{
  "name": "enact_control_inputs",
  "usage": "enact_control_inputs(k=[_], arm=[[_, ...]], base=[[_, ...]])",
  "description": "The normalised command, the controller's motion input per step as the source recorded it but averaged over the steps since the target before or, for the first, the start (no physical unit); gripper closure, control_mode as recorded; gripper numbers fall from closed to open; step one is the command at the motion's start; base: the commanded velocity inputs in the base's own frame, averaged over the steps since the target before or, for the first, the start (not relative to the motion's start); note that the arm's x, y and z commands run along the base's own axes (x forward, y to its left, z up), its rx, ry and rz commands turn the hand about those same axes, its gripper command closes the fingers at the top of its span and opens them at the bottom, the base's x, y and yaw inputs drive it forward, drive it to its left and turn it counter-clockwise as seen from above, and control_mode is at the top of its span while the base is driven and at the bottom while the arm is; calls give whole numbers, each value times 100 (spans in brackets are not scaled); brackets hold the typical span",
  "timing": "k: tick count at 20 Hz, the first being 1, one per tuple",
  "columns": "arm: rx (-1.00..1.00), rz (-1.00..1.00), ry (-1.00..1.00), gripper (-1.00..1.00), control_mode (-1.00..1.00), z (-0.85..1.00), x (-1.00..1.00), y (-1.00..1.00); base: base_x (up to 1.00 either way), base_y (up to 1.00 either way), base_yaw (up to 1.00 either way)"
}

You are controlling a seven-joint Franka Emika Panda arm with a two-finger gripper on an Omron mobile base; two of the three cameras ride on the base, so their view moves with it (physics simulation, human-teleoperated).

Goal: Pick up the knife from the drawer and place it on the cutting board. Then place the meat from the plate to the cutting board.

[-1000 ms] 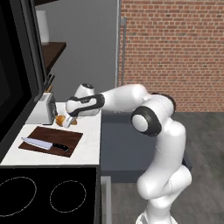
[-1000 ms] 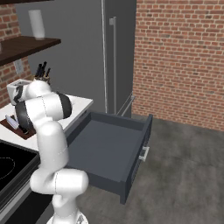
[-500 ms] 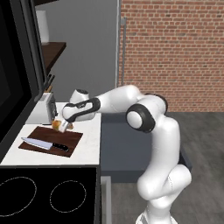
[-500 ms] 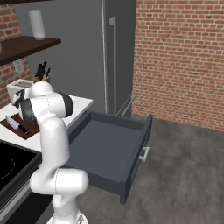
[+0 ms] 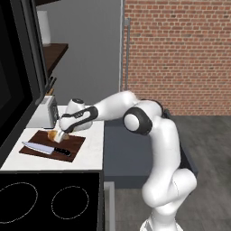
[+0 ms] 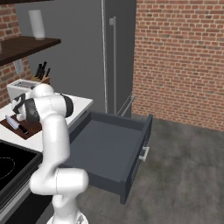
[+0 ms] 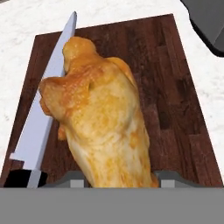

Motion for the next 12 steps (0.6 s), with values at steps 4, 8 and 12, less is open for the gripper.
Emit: enact_control_inputs(k=[4, 8, 12], arm=[[0, 0, 2, 100, -100, -27, 13, 25], [0, 0, 1, -100, -100, -17, 14, 9], [0, 0, 2, -100, -100, -3, 9, 0]], base=[[0, 0, 0], [0, 0, 0], [0, 0, 0]])
